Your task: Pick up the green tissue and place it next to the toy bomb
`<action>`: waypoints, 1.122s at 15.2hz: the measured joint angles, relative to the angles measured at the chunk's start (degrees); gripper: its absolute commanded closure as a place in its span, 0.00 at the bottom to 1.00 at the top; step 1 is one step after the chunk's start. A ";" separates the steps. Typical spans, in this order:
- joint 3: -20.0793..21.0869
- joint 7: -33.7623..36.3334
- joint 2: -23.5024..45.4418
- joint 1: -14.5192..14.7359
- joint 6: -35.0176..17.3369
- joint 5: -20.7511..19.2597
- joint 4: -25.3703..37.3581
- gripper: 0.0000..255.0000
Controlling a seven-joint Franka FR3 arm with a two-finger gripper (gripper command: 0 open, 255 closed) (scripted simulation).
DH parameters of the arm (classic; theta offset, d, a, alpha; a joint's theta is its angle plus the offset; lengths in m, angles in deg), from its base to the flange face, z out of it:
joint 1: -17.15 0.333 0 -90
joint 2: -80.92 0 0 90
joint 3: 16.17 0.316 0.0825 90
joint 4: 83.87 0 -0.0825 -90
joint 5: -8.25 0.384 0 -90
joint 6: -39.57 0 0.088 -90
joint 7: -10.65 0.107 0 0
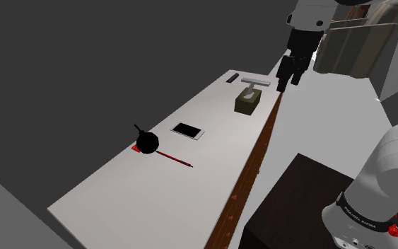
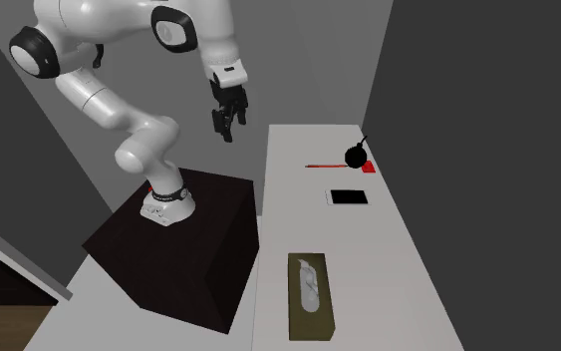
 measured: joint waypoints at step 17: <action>-16.85 -14.26 23.79 -2.34 -19.81 4.98 7.24 0.00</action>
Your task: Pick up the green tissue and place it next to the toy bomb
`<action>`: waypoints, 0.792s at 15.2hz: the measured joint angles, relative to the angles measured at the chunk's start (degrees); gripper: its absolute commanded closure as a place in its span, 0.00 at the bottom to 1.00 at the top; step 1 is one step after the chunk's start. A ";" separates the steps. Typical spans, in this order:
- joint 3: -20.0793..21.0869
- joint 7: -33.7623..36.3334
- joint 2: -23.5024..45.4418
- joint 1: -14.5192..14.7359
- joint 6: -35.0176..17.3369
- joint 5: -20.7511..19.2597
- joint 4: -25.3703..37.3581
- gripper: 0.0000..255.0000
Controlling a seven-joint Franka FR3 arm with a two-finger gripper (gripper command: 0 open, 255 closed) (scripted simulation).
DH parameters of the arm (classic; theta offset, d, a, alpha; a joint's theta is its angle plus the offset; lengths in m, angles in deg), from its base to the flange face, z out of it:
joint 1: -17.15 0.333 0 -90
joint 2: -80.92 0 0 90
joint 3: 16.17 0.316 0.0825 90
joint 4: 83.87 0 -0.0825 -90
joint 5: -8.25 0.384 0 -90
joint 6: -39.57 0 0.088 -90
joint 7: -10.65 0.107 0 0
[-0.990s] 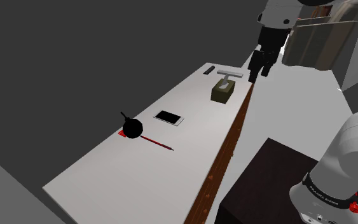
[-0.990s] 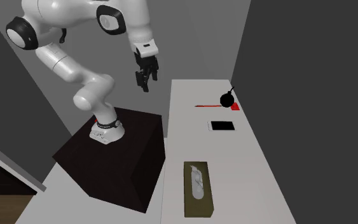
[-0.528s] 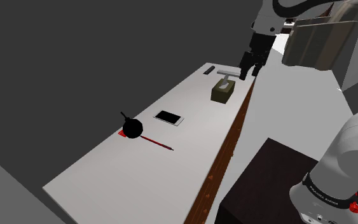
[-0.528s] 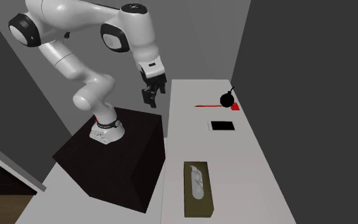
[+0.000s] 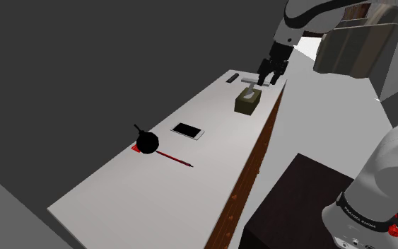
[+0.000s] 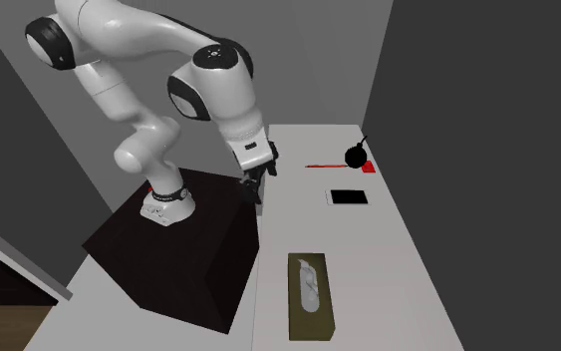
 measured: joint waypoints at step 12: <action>-9.96 -16.86 26.12 -1.81 -4.17 19.89 16.98 0.00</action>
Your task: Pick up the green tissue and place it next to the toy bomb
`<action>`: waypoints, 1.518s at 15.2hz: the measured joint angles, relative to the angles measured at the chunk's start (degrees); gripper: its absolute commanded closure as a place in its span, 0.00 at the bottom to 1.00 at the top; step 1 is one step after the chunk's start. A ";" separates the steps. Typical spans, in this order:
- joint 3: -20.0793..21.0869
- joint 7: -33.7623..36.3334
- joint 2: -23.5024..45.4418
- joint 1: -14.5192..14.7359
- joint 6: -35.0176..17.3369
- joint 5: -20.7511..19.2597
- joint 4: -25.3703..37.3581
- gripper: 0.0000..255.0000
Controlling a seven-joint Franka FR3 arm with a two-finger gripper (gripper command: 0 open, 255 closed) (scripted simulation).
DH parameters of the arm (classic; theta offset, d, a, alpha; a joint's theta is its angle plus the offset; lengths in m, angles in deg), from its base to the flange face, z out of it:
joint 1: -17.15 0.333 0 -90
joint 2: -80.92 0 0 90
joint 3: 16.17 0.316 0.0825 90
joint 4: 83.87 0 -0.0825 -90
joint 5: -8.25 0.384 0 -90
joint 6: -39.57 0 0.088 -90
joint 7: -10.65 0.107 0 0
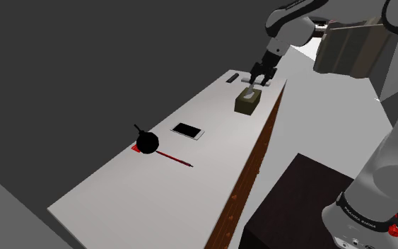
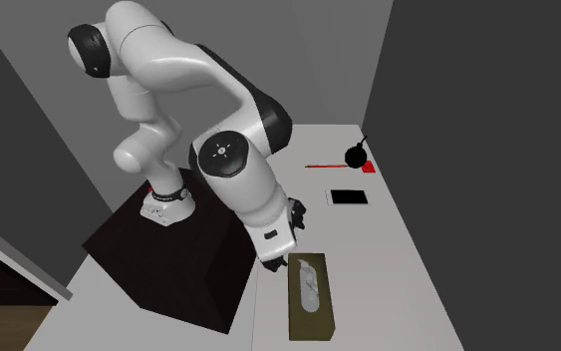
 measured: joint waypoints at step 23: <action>0.76 -5.26 9.29 -1.85 -3.08 8.30 3.52 1.00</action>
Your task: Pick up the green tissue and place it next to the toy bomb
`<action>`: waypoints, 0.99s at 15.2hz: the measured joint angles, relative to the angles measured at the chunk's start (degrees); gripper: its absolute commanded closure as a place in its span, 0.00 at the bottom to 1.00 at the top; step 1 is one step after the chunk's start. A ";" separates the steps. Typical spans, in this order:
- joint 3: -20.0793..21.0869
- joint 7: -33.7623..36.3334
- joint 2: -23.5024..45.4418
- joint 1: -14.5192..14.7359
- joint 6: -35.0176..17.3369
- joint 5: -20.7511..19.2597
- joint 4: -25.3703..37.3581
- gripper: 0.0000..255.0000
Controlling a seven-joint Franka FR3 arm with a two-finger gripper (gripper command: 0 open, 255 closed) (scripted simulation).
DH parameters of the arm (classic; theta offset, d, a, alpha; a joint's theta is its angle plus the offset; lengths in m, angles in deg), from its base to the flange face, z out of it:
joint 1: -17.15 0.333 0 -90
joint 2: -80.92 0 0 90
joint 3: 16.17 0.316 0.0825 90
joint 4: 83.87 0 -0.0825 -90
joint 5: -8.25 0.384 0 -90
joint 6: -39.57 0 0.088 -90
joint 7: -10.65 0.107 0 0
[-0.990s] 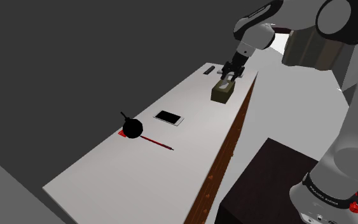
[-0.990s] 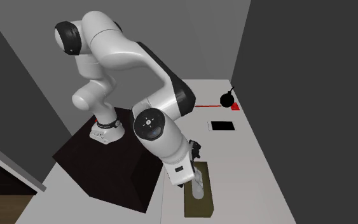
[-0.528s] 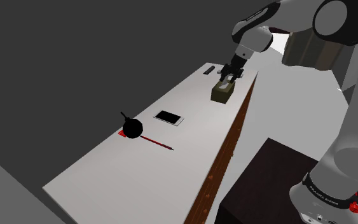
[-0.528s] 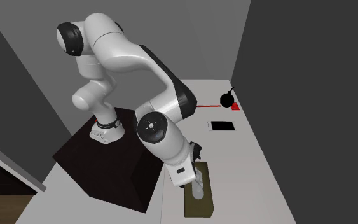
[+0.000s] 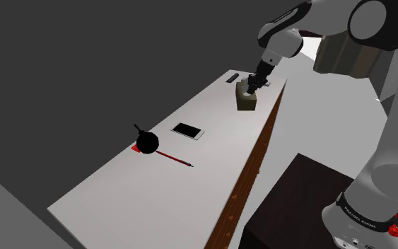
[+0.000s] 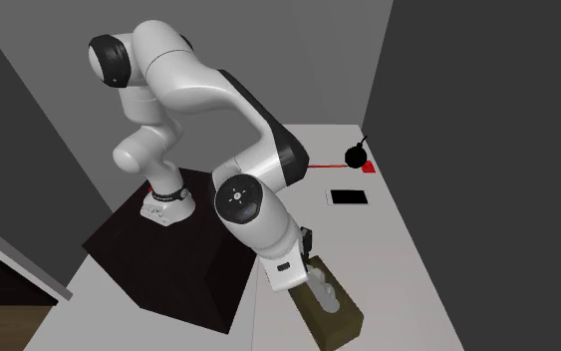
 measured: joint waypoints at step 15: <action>-0.84 4.06 -3.09 0.37 5.47 -3.43 3.65 1.00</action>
